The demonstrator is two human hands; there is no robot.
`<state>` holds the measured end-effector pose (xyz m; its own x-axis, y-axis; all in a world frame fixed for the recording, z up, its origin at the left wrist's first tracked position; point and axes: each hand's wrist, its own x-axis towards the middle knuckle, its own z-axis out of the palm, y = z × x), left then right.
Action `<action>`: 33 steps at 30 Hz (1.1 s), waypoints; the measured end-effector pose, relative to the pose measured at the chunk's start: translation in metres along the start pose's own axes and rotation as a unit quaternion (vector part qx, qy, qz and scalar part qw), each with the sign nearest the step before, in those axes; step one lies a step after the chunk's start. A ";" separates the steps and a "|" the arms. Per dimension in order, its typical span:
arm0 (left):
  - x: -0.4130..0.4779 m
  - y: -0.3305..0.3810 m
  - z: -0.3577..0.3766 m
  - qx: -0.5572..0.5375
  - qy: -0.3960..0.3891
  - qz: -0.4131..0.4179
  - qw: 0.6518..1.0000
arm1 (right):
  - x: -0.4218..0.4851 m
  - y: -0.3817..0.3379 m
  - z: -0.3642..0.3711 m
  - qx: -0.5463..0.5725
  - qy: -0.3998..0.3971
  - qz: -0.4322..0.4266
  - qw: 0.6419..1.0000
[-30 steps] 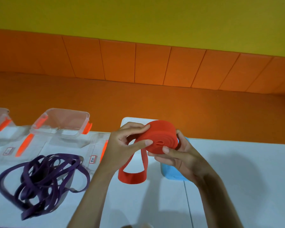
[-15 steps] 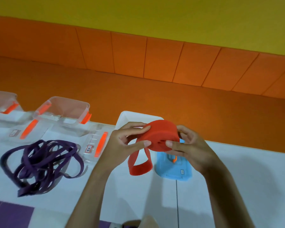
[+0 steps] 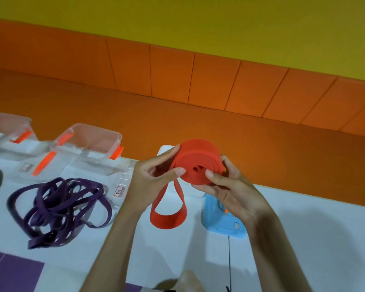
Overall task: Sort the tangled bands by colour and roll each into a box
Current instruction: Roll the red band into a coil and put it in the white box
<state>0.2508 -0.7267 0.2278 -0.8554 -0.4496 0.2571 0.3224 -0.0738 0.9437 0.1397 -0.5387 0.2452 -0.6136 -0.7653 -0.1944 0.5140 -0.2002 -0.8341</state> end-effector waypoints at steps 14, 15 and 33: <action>0.006 0.011 -0.058 0.104 -0.041 0.018 0.994 | 0.010 0.019 0.049 -0.261 0.101 -0.040 0.959; 0.007 0.011 -0.063 0.100 -0.046 0.016 0.994 | 0.012 0.024 0.051 -0.249 0.108 -0.033 0.962; 0.005 0.002 -0.088 0.031 -0.011 0.023 0.999 | 0.023 0.058 0.080 -0.036 0.111 -0.037 0.992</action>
<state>0.2826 -0.8074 0.2126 -0.8492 -0.4322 0.3035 0.3361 0.0009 0.9418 0.2031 -0.6172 0.2337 -0.7695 -0.5948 -0.2327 0.4229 -0.2015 -0.8835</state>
